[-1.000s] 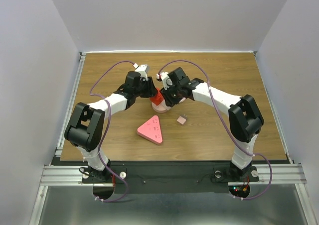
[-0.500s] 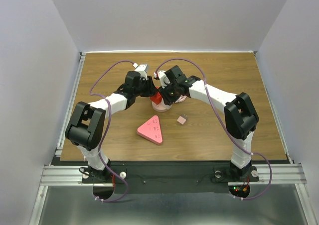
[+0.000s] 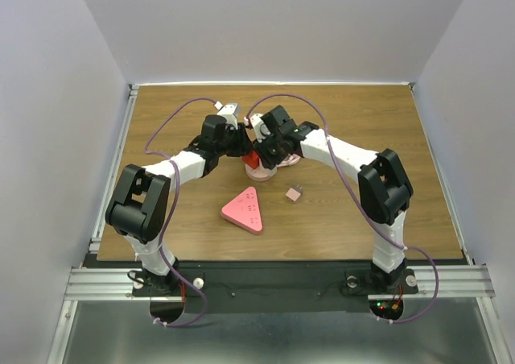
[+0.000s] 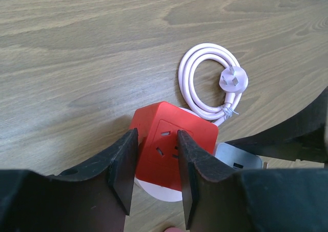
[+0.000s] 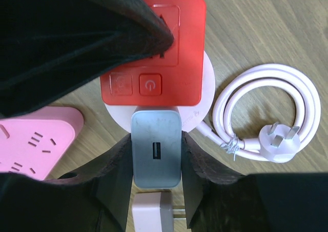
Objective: Insert the plug
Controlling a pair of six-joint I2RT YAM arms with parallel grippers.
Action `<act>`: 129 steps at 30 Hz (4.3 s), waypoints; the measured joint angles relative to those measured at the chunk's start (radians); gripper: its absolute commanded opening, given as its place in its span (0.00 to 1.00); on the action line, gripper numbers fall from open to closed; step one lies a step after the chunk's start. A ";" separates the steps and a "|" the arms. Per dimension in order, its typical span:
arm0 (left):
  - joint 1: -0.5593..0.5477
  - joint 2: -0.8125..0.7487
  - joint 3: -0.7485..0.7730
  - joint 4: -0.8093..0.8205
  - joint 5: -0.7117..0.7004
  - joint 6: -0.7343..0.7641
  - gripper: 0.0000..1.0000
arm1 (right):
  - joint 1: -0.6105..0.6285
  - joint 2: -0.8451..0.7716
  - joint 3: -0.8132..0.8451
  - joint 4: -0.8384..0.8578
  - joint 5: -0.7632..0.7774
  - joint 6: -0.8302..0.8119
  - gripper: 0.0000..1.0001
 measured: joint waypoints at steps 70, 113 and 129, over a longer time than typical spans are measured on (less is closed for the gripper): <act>0.024 -0.369 -0.072 -0.243 -0.162 -0.035 0.99 | -0.134 0.005 -0.070 0.209 0.288 0.266 0.28; -0.498 0.091 0.170 -0.330 -0.249 0.198 0.99 | -0.264 -0.559 -0.382 0.040 0.461 0.447 0.97; -0.498 0.201 0.239 -0.402 -0.235 0.219 0.99 | -0.297 -0.598 -0.420 0.048 0.464 0.460 0.98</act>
